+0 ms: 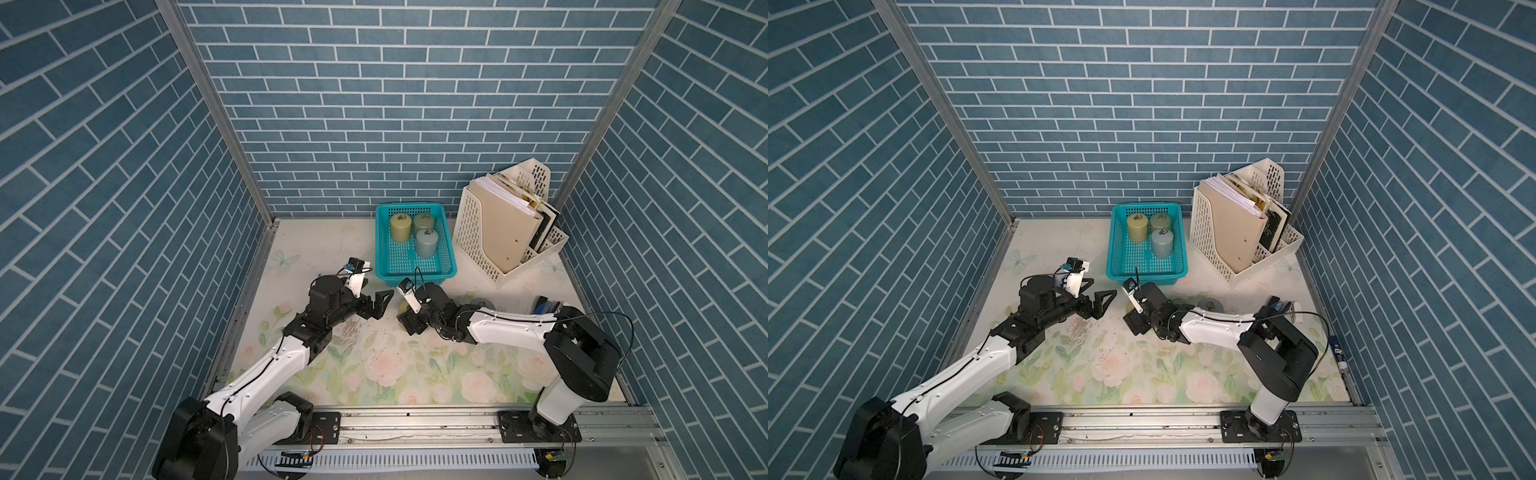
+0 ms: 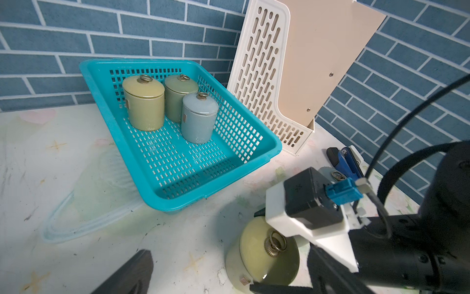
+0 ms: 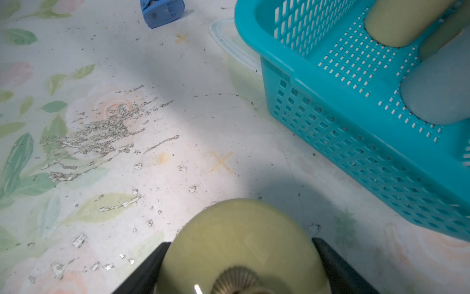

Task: Take the tea canister out of the basket
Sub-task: Place the tea canister at the center of the board, then pick up the tea canister from the basket.

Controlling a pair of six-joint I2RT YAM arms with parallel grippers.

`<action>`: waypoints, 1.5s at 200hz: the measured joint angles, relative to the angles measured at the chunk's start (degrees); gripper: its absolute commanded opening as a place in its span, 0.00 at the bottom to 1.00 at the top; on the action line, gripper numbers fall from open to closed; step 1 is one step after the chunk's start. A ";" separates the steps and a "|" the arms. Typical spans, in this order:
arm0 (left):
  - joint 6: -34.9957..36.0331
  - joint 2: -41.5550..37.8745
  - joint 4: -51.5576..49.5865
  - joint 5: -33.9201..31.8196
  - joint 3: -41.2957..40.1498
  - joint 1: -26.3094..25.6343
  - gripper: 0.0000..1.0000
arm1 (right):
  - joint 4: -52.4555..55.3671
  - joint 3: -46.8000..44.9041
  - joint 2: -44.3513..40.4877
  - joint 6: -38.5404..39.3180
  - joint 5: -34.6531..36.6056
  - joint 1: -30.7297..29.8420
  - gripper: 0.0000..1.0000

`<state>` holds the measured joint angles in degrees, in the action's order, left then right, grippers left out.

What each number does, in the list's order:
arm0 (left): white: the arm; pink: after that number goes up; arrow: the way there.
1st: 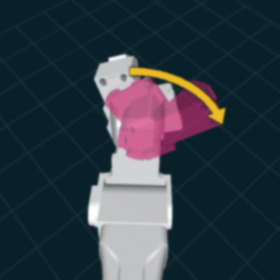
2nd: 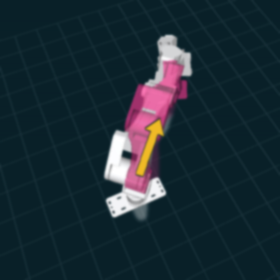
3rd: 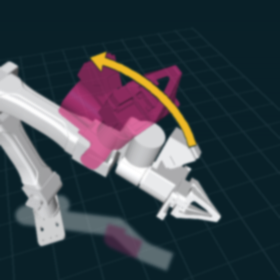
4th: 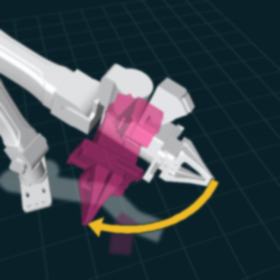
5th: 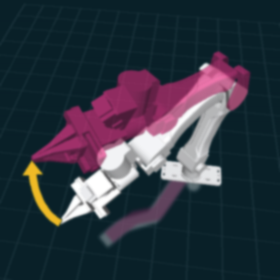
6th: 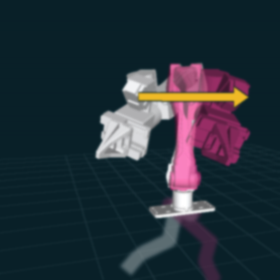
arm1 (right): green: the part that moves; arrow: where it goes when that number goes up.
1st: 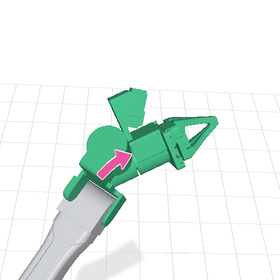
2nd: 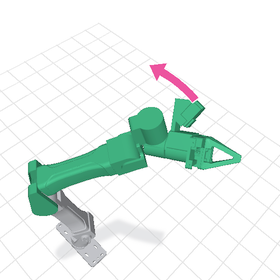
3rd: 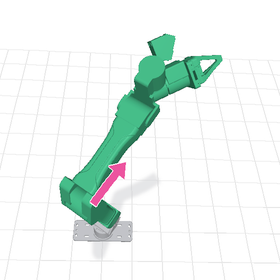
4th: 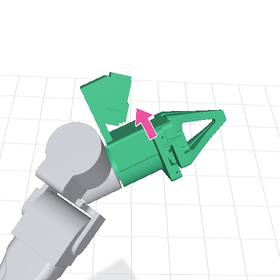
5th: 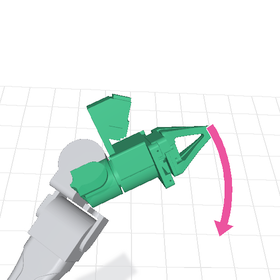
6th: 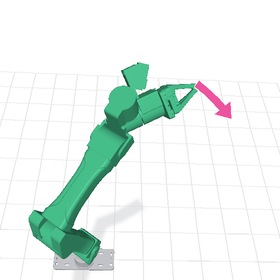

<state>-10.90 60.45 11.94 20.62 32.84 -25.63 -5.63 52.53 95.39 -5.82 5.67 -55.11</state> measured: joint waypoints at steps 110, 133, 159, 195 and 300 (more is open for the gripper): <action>-0.04 -0.83 -1.05 -0.46 3.50 -0.17 1.00 | 1.11 0.26 -4.31 0.17 0.83 0.24 1.00; -0.57 -0.50 -4.20 -3.02 8.24 -0.20 1.00 | 2.91 3.63 -5.92 0.76 0.24 1.75 1.00; -1.07 -0.13 -4.63 -5.90 12.57 -0.20 1.00 | 3.69 7.96 -6.91 1.81 -0.22 5.68 1.00; -1.14 3.82 -6.14 -8.87 15.02 -0.20 1.00 | 5.75 16.20 -3.96 1.77 1.64 11.85 1.00; -1.33 19.21 -5.25 -8.92 22.12 -0.26 1.00 | 13.14 44.17 23.41 1.53 6.51 19.08 1.00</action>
<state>-12.23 79.66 6.70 11.70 54.96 -25.89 7.51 96.71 118.80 -4.29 12.19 -36.03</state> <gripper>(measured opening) 1.000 0.998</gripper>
